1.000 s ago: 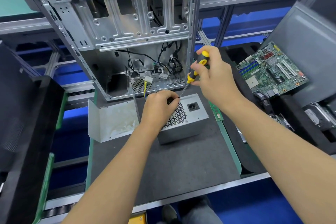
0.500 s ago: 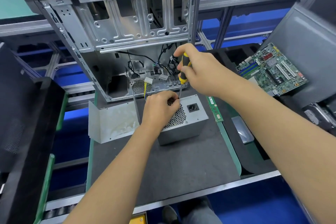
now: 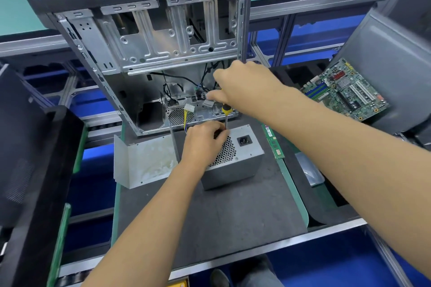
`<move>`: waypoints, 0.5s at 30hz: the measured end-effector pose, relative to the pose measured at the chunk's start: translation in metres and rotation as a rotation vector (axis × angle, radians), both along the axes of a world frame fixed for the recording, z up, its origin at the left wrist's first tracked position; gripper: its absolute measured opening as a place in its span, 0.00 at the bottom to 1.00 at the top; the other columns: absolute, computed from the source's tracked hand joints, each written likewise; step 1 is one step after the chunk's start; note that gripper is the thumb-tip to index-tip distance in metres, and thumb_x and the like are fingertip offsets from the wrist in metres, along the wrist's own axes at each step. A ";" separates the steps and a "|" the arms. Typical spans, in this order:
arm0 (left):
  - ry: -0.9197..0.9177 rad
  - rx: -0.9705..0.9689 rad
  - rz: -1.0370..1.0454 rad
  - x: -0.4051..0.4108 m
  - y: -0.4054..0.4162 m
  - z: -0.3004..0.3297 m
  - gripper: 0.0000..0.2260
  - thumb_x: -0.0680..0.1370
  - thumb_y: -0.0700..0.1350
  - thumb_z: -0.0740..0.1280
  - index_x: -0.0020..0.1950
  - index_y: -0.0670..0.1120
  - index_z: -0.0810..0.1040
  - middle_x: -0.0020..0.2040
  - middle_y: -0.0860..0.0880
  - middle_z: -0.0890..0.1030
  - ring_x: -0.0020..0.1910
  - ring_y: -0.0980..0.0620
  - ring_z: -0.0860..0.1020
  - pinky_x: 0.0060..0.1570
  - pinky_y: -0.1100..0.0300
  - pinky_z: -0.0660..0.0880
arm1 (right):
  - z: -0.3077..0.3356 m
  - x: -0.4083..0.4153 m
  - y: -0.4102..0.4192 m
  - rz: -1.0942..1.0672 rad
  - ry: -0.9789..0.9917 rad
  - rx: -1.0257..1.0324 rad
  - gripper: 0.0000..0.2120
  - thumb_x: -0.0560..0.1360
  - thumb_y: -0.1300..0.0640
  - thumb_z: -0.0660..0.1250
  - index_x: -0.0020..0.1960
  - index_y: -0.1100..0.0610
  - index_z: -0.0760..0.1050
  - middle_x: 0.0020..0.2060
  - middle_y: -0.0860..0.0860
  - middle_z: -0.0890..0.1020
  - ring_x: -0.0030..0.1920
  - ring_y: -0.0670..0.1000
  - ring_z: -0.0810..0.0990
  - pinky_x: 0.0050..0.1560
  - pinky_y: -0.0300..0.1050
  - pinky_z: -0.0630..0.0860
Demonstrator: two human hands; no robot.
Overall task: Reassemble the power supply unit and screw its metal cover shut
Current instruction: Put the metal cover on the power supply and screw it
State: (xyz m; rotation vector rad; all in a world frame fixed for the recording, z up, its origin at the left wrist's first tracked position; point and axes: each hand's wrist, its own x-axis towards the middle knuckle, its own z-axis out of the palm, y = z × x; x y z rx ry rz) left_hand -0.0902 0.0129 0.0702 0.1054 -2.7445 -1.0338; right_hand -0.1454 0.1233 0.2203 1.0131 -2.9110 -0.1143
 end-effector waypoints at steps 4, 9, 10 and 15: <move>0.017 -0.019 -0.001 0.001 0.001 0.000 0.07 0.78 0.47 0.70 0.48 0.45 0.85 0.44 0.49 0.86 0.44 0.45 0.81 0.49 0.48 0.76 | 0.006 0.000 -0.002 0.124 -0.227 -0.032 0.11 0.80 0.48 0.63 0.57 0.53 0.66 0.54 0.53 0.68 0.49 0.56 0.71 0.45 0.52 0.70; -0.012 0.009 -0.002 -0.002 -0.002 -0.005 0.08 0.77 0.50 0.71 0.50 0.47 0.84 0.45 0.51 0.85 0.47 0.48 0.81 0.50 0.50 0.77 | 0.002 0.001 -0.003 0.172 0.018 0.127 0.10 0.83 0.52 0.60 0.58 0.58 0.73 0.54 0.58 0.76 0.53 0.61 0.77 0.45 0.49 0.67; -0.030 0.047 0.012 -0.002 -0.002 -0.004 0.09 0.76 0.51 0.72 0.52 0.48 0.84 0.45 0.52 0.85 0.47 0.50 0.81 0.51 0.51 0.77 | 0.001 0.003 -0.004 0.158 0.059 0.136 0.14 0.83 0.49 0.58 0.59 0.59 0.73 0.54 0.59 0.77 0.53 0.61 0.77 0.44 0.50 0.67; 0.233 0.344 0.117 0.002 0.009 0.021 0.19 0.67 0.48 0.80 0.55 0.53 0.79 0.48 0.56 0.81 0.47 0.55 0.79 0.50 0.62 0.74 | 0.012 0.000 -0.006 -0.034 -0.063 0.124 0.19 0.83 0.44 0.57 0.61 0.58 0.72 0.55 0.57 0.75 0.53 0.61 0.76 0.42 0.50 0.65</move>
